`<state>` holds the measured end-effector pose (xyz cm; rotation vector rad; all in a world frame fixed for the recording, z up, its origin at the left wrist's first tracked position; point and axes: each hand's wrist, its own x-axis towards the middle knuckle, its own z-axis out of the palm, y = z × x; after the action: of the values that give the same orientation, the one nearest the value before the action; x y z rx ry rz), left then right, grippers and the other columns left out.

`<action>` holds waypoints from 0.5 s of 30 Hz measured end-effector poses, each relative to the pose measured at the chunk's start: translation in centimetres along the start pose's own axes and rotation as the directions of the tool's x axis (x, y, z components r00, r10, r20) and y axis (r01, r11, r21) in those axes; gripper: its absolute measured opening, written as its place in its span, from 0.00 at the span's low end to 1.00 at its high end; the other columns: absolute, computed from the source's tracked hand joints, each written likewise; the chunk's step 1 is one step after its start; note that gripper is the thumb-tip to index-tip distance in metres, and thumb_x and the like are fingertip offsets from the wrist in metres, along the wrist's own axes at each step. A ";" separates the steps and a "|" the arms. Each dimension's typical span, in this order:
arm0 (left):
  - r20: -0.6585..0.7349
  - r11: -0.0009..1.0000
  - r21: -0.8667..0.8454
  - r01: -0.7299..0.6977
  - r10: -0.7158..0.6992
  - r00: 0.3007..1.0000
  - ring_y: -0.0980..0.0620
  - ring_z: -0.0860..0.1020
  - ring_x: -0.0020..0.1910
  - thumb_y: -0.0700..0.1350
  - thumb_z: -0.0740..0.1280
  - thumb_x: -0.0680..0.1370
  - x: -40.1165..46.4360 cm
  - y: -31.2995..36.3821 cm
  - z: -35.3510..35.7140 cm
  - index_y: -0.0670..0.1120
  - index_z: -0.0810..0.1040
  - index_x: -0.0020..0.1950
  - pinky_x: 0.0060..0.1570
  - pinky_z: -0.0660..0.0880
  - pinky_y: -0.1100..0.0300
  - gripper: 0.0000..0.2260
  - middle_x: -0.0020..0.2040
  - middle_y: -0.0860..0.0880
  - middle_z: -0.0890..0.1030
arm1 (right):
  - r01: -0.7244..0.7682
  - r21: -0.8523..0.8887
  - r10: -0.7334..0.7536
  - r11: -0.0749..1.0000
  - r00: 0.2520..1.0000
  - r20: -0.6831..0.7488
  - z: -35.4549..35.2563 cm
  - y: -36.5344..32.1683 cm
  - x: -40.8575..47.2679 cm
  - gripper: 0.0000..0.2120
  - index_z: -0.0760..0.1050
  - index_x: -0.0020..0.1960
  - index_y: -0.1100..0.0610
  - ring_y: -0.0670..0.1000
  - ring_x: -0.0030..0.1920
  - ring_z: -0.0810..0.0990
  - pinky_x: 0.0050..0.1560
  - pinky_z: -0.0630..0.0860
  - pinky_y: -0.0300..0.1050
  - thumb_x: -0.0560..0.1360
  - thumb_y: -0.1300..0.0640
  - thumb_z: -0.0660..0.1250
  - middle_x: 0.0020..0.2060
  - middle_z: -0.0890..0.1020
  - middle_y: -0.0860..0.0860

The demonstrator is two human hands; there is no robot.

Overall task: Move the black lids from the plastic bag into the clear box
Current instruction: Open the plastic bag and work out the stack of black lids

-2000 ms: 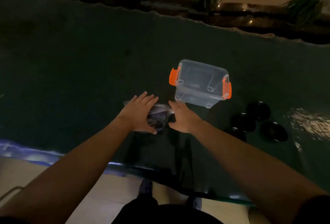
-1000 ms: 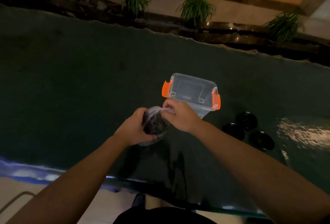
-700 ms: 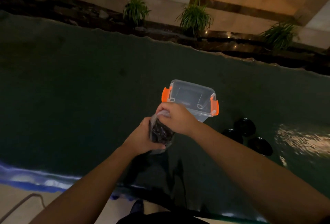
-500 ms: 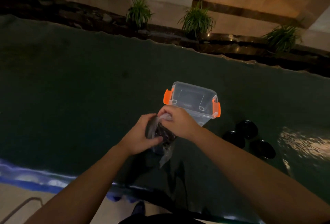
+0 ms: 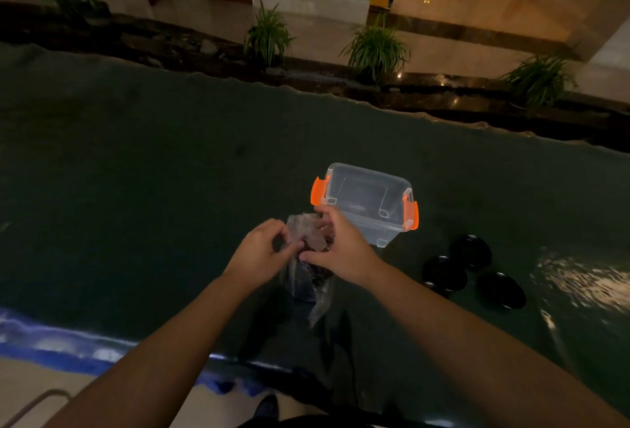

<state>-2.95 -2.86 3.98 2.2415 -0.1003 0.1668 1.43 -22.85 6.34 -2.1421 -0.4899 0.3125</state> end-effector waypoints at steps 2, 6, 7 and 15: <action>-0.014 1.000 -0.014 -0.006 0.005 1.000 0.53 0.77 0.40 0.46 0.77 0.74 0.0 0.3 -0.2 0.49 0.75 0.39 0.40 0.76 0.51 0.12 0.40 0.51 0.77 | 0.024 -0.101 -0.025 0.995 1.000 -0.005 0.1 0.3 0.1 0.28 0.72 0.63 0.45 0.41 0.55 0.79 0.55 0.79 0.43 0.67 0.44 0.78 0.54 0.79 0.41; 0.001 0.998 -0.041 0.051 -0.051 0.999 0.51 0.79 0.38 0.48 0.79 0.72 0.0 0.5 -1.1 0.48 0.75 0.38 0.41 0.79 0.47 0.13 0.38 0.50 0.79 | 0.098 -0.155 -0.099 0.983 0.995 -0.001 -0.2 0.2 -0.1 0.06 0.79 0.48 0.54 0.50 0.44 0.79 0.48 0.79 0.56 0.77 0.52 0.71 0.42 0.81 0.50; 0.014 0.996 -0.040 0.078 -0.077 0.997 0.51 0.80 0.38 0.48 0.79 0.72 0.0 0.4 -1.4 0.48 0.75 0.38 0.41 0.80 0.47 0.13 0.38 0.50 0.80 | 0.089 -0.139 -0.092 0.986 0.996 -0.012 -0.3 0.3 -0.3 0.06 0.79 0.47 0.56 0.52 0.43 0.80 0.47 0.78 0.58 0.79 0.53 0.69 0.41 0.81 0.52; -0.065 0.992 -0.044 0.118 -0.120 0.991 0.55 0.81 0.36 0.43 0.78 0.73 0.4 -0.8 -3.5 0.52 0.74 0.36 0.39 0.80 0.52 0.13 0.36 0.54 0.81 | 0.016 -0.142 -0.025 0.990 0.998 -0.066 -2.3 0.7 -0.5 0.07 0.81 0.51 0.53 0.48 0.47 0.81 0.48 0.77 0.45 0.82 0.55 0.64 0.46 0.83 0.48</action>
<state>-2.77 0.36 5.56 2.1923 0.0657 0.1737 2.09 -25.15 7.10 -2.2750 -0.5079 0.1983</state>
